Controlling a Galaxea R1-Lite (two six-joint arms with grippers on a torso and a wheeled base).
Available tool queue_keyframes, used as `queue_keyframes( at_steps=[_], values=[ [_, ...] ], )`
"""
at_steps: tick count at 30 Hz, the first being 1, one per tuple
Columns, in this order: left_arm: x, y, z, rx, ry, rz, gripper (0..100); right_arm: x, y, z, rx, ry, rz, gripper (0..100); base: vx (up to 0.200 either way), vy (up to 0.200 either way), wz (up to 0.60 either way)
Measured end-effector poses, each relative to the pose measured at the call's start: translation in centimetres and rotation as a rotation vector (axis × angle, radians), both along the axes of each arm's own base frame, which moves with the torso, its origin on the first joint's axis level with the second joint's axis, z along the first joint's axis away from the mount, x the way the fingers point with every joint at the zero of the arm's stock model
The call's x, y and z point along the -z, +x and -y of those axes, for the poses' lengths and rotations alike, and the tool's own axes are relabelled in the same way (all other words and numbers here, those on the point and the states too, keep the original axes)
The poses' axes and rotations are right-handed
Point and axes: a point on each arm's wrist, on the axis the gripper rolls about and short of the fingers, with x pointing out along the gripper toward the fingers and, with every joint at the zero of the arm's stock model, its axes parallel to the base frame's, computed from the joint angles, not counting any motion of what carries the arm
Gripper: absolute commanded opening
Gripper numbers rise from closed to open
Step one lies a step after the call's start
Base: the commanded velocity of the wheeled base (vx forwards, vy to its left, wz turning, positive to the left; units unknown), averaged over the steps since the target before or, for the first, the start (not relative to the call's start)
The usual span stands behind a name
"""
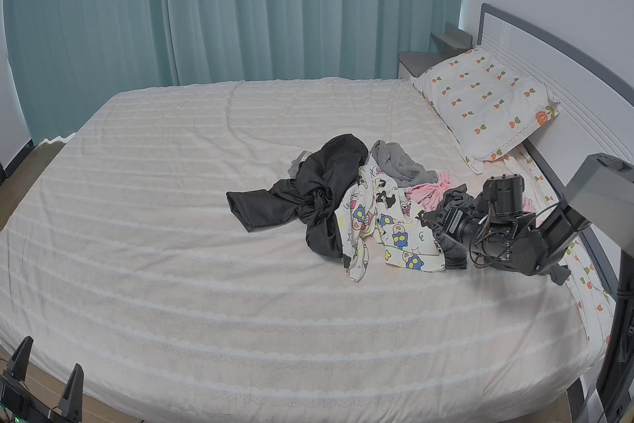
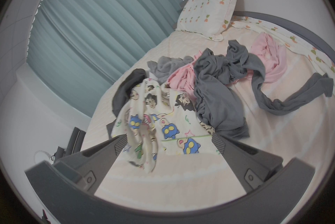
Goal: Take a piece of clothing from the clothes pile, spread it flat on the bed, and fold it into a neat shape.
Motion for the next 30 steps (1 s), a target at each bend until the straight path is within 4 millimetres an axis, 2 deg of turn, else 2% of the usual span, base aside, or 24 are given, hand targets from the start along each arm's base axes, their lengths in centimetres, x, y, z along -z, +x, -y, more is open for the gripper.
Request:
queue_keyframes(
  at_steps=[6,14,19,30],
  values=[
    [0.0,0.0,0.0,0.000,0.000,0.000,100,3.2,2.7,0.1,0.034,-0.019,-0.049,100,0.000,0.000,0.00],
    [0.0,0.0,0.0,-0.001,0.000,0.000,100,6.6,3.4,-0.5,0.016,-0.050,-0.113,100,0.000,0.000,0.00],
    [0.0,0.0,0.0,0.000,0.000,0.000,100,7.4,3.9,-0.8,0.009,-0.056,-0.125,100,0.000,0.000,0.00],
    [0.0,0.0,0.0,0.000,0.000,0.000,100,7.5,6.1,-1.9,-0.001,-0.060,-0.137,100,0.000,0.000,0.00]
  ],
)
